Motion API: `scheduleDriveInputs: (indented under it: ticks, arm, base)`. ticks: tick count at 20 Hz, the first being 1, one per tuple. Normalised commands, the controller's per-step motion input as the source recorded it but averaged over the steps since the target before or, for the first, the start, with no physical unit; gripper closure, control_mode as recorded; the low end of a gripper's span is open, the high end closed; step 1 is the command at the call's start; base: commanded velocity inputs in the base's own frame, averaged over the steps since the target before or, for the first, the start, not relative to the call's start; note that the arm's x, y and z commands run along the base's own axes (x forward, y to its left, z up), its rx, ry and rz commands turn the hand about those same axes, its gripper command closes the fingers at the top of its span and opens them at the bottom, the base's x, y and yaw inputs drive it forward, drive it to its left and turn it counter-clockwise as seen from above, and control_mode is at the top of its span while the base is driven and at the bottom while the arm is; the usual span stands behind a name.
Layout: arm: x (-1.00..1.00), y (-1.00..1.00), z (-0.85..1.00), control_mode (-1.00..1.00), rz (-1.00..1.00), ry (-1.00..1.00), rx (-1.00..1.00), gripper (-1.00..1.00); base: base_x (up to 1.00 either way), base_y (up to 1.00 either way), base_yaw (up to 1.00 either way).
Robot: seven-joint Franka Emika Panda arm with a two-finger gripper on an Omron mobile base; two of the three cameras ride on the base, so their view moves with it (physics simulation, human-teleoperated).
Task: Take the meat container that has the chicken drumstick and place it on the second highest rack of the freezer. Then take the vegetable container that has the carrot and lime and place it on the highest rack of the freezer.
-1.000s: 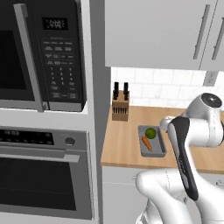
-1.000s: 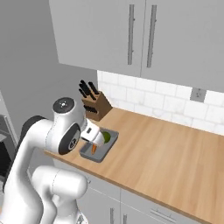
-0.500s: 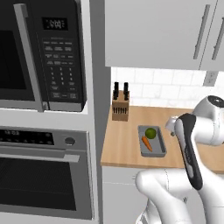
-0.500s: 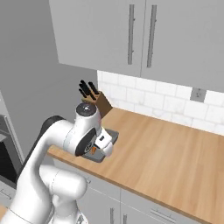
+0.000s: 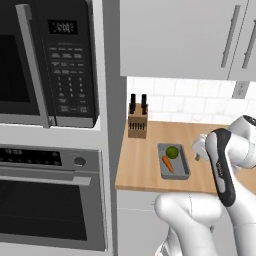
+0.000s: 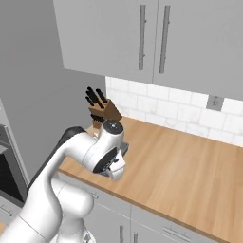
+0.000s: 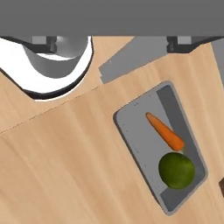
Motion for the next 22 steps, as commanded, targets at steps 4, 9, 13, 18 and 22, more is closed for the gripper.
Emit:
scheduleDriveInputs:
  ticks: [4, 9, 13, 18, 22]
  arm:
    - [0.13, 0.01, -0.50, -1.00, -0.19, 0.00, 0.00, -1.00]
    - [0.24, 0.14, -0.51, -1.00, -0.17, 0.00, 0.00, -1.00]
    - [0.36, 0.05, -0.39, -1.00, -0.10, 0.00, 0.00, -1.00]
    - [0.29, 0.00, -0.34, -1.00, -0.07, 0.00, 0.00, -1.00]
    - [0.36, 0.00, -0.16, -1.00, -0.07, 0.02, 0.00, -1.00]
  base:
    - [0.00, 0.00, 0.00]
    - [0.00, 0.00, 0.00]
    - [0.00, 0.00, 0.00]
    - [0.00, 0.00, 0.00]
    - [0.00, 0.00, 0.00]
